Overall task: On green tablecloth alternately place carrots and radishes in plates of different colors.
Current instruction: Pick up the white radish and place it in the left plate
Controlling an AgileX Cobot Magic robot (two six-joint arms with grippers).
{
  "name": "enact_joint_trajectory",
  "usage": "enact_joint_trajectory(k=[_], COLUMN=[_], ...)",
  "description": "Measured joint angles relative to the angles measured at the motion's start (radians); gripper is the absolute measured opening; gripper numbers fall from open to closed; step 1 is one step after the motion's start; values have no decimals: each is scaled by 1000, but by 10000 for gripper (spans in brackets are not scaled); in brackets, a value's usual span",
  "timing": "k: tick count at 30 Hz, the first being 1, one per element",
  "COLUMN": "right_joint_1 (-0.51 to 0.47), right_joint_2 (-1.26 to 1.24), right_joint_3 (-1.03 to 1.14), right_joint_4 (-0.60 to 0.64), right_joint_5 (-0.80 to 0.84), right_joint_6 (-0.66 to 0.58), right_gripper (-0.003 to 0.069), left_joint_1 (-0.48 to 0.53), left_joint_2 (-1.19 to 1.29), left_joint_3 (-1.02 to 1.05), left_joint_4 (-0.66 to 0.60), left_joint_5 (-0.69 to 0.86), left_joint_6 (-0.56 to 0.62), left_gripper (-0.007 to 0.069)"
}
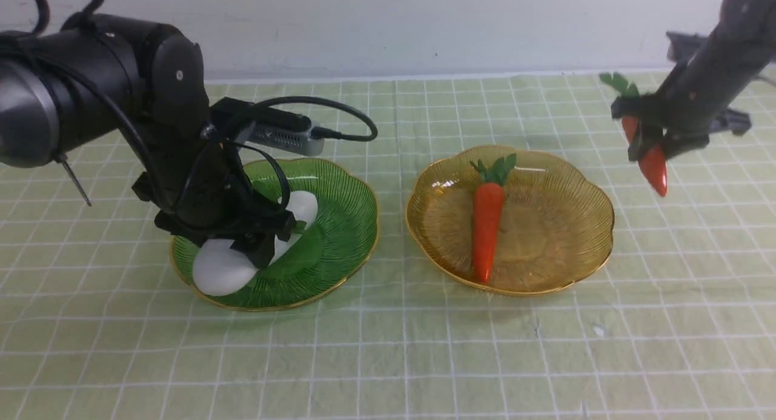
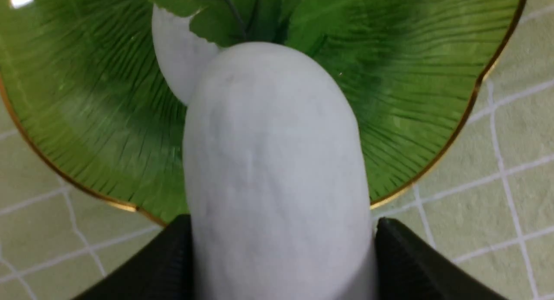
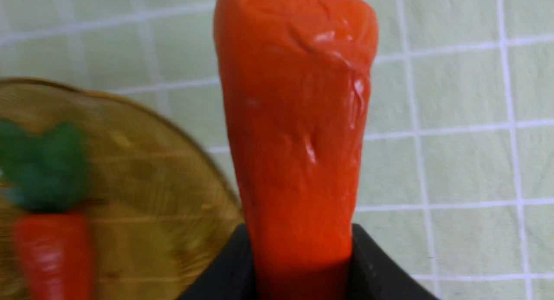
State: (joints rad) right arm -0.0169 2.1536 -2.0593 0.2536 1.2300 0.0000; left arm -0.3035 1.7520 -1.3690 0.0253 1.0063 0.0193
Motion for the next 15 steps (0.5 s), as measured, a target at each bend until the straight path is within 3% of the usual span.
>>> enact_joint_trajectory(k=[4,15], right_joint_1=[43,144], right_joint_2=[-57,55], right_joint_3=[-6,-5], right_joint_4=[56,23], right_joint_5=[8,14], right_joint_6=[-19,-34], right_gripper=[215,221], left_joint_1=[0,-5], left_joint_2=[42,115], left_joint_3=[0,0], left_joint_4=[-7,-74], left_joint_5=[-67,-205], left_joint_6=[22,196], left_gripper=[457,457])
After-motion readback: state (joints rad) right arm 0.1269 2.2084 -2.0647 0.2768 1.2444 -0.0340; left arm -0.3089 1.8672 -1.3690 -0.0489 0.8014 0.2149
